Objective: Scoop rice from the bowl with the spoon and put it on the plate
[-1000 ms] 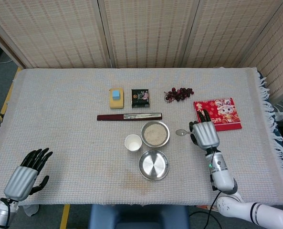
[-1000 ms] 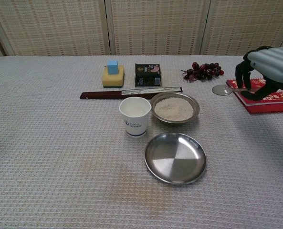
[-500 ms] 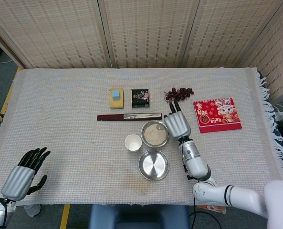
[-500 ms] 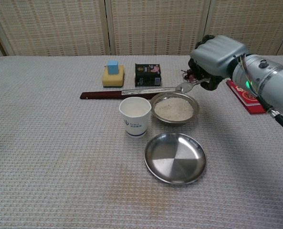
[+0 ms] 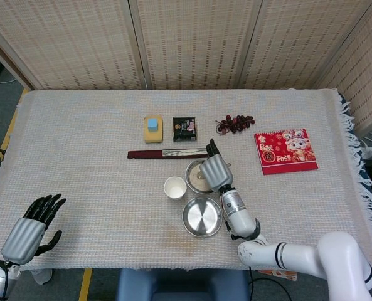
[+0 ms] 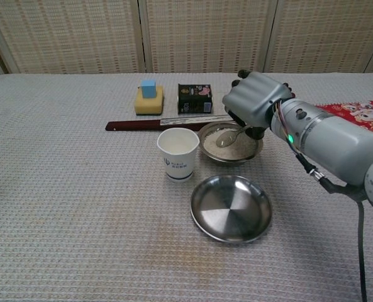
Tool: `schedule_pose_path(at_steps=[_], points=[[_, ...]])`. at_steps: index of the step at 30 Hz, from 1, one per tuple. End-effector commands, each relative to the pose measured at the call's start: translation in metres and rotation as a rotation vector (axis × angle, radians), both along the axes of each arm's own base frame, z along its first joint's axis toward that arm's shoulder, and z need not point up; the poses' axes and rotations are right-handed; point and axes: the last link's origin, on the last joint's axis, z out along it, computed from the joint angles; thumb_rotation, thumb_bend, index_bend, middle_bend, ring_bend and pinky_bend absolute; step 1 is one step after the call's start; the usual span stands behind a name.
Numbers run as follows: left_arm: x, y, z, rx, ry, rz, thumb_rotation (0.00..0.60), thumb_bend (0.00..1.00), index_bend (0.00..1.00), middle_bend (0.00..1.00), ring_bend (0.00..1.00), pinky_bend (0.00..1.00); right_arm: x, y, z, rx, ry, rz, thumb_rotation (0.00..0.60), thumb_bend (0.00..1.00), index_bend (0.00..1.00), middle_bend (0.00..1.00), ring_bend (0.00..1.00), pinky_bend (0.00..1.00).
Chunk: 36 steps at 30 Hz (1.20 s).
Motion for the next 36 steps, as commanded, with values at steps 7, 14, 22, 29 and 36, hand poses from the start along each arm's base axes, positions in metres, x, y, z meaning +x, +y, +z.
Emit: schedule_pose_path(at_steps=[7,14,22,29,36], points=[[0.001,-0.001,-0.002,-0.004,0.004,-0.005,0.6,0.41,0.0,0.0,0.0,0.09,0.005,0.005,-0.008,0.063,-0.085,-0.075,0.6,0.33,0.96,0.56,0.1,0.0],[0.001,-0.002,-0.001,0.001,0.004,-0.005,0.6,0.41,0.0,0.0,0.0,0.09,0.008,0.008,-0.008,0.091,-0.159,-0.117,0.6,0.33,0.96,0.56,0.11,0.0],[0.001,-0.002,-0.001,0.002,0.004,-0.004,0.6,0.41,0.0,0.0,0.0,0.09,-0.003,0.005,0.005,0.109,-0.317,-0.25,0.6,0.33,0.96,0.56,0.11,0.0],[0.001,-0.002,-0.002,0.001,0.009,-0.004,0.6,0.41,0.0,0.0,0.0,0.09,-0.021,0.005,0.013,0.131,-0.448,-0.35,0.6,0.33,0.96,0.56,0.11,0.0],[0.001,-0.002,-0.003,-0.001,0.013,-0.001,0.6,0.41,0.0,0.0,0.0,0.09,-0.036,0.004,0.019,0.129,-0.515,-0.387,0.6,0.33,0.96,0.56,0.11,0.0]])
